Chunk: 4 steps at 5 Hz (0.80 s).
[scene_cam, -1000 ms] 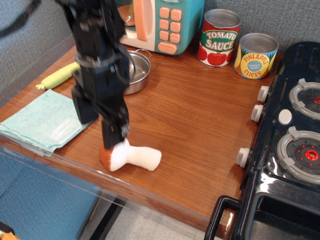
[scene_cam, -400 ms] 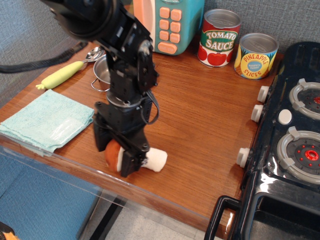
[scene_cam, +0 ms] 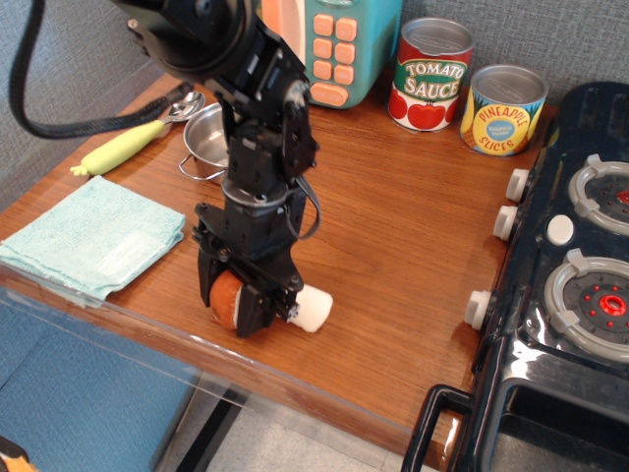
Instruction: Move the mushroom so it's to the right of the pot.
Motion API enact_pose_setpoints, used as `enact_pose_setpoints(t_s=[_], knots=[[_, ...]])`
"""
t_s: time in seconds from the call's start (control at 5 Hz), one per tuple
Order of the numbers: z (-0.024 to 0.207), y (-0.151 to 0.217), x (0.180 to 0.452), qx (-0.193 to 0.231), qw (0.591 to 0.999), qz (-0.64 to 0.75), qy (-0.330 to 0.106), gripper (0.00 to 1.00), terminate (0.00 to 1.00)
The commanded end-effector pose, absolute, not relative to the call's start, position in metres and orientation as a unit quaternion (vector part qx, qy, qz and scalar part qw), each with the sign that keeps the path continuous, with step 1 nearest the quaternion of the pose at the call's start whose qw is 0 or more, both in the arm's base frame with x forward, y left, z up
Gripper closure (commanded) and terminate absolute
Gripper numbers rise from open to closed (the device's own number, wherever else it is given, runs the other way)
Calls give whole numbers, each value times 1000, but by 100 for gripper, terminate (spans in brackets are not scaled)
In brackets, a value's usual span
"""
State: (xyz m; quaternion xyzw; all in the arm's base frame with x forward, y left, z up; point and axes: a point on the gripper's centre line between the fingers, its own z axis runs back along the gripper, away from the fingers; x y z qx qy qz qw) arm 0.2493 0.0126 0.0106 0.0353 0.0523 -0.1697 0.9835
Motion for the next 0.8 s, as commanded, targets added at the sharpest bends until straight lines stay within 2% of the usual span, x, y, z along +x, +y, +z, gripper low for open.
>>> enact_pose_setpoints(t_s=[0.0,0.2,0.4,0.6], knots=[[74,13,318,-2,990,-139,-29,100,0],[71,3,360,-10,991,-127,-36,100,0],[57,-6,388,2,992,-126,-27,100,0],[53,-8,395,12,990,-134,-34,0,0]])
